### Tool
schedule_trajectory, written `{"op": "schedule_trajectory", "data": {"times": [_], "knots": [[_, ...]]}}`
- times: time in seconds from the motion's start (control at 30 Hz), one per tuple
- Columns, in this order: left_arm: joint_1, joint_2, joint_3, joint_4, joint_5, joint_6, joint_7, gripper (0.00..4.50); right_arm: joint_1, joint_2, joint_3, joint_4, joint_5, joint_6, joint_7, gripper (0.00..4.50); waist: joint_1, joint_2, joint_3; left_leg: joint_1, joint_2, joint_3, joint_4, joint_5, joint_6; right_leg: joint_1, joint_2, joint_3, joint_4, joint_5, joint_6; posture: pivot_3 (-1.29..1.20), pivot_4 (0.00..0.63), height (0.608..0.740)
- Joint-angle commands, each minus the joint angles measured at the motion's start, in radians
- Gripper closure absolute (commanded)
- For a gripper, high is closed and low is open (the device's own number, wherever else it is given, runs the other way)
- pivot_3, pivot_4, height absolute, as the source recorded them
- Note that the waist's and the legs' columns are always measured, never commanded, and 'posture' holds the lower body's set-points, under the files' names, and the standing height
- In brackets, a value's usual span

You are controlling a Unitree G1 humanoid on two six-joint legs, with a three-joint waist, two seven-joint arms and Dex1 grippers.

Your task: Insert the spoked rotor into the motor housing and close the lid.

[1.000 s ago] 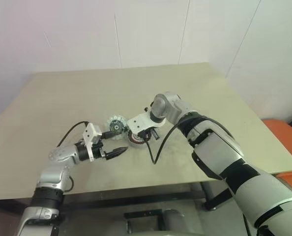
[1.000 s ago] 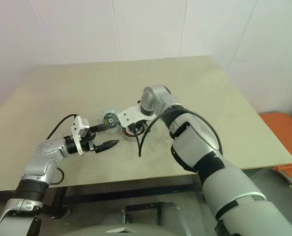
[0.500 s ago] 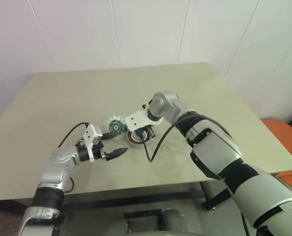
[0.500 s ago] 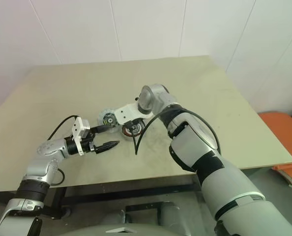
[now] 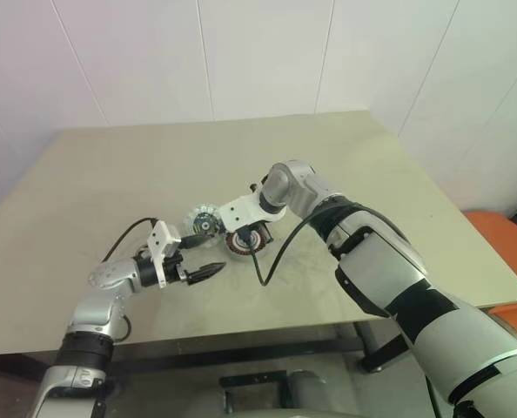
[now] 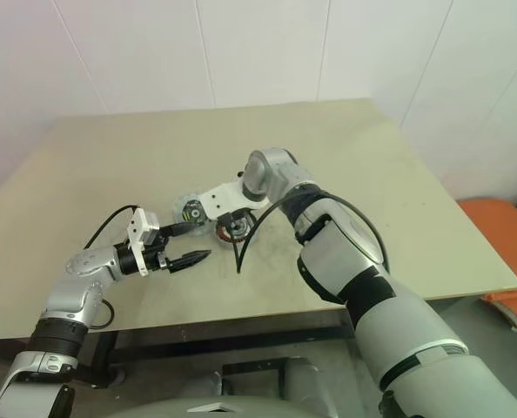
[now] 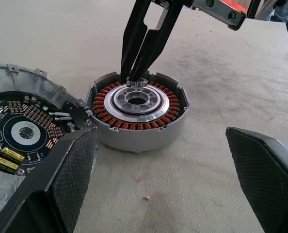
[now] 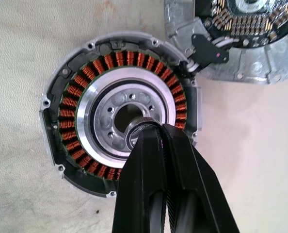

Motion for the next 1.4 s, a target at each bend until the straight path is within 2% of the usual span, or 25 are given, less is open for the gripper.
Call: {"op": "schedule_trajectory", "data": {"times": [0.03,0.1,0.2,0.57,0.87,1.03,1.13,1.23,1.4], "knots": [[-0.021,0.002,0.005,-0.013,-0.002,-0.018,-0.004,0.00,-0.032,0.002,-0.023,-0.006,0.013,0.001,-0.010,4.47,0.000,0.000,0.000,0.000,0.000,0.000,0.000,0.000,0.000,0.000,0.000,0.000,0.000,0.000,0.000,0.00,0.000,0.740],[-0.020,0.002,0.005,-0.013,-0.002,-0.019,-0.004,0.00,-0.031,0.002,-0.024,-0.007,0.014,0.001,-0.010,4.47,0.000,0.000,0.000,0.000,0.000,0.000,0.000,0.000,0.000,0.000,0.000,0.000,0.000,0.000,0.000,0.00,0.000,0.740],[-0.018,0.002,0.005,-0.013,-0.001,-0.021,-0.004,0.00,-0.029,0.007,-0.026,-0.007,0.017,0.003,-0.017,3.79,0.000,0.000,0.000,0.000,0.000,0.000,0.000,0.000,0.000,0.000,0.000,0.000,0.000,0.000,0.000,0.00,0.000,0.740],[-0.012,-0.002,0.002,-0.011,0.004,-0.025,-0.002,0.00,-0.031,0.016,-0.031,-0.003,0.015,0.016,-0.040,0.11,0.000,0.000,0.000,0.000,0.000,0.000,0.000,0.000,0.000,0.000,0.000,0.000,0.001,0.000,0.000,0.00,0.000,0.740],[-0.013,-0.008,-0.002,-0.002,0.012,-0.030,-0.003,0.00,-0.048,0.023,-0.063,0.003,0.031,0.035,-0.088,0.11,0.000,0.000,0.000,0.000,0.000,0.000,0.000,0.000,0.000,0.000,0.000,0.000,0.001,0.000,0.000,0.00,0.000,0.740],[-0.014,-0.009,-0.002,0.001,0.015,-0.030,-0.004,0.00,-0.063,0.009,-0.083,-0.002,0.055,0.026,-0.041,0.11,0.000,0.000,0.000,0.000,0.000,0.000,0.000,0.000,0.000,0.000,0.000,0.000,0.001,0.000,0.000,0.00,0.000,0.740],[-0.015,-0.009,-0.003,0.001,0.015,-0.030,-0.003,0.00,-0.069,0.011,-0.110,-0.004,0.079,0.037,-0.029,0.67,0.000,0.000,0.000,0.000,0.000,0.000,0.000,0.000,0.000,0.000,0.000,0.000,0.001,0.001,0.001,0.00,0.000,0.740],[-0.017,-0.011,-0.004,0.001,0.015,-0.030,-0.003,0.00,-0.062,0.010,-0.117,-0.005,0.080,0.037,-0.049,1.56,0.000,0.000,0.000,0.000,0.000,0.000,0.000,0.000,0.000,0.000,0.000,0.000,0.001,0.001,0.002,0.00,0.000,0.740],[-0.020,-0.015,-0.008,0.000,0.015,-0.031,-0.002,0.00,-0.044,0.010,-0.110,0.017,0.046,0.047,-0.242,3.43,0.000,0.000,0.000,0.000,0.000,0.000,0.000,0.000,0.000,0.000,0.000,0.000,0.001,0.001,0.002,0.00,0.000,0.740]]}}
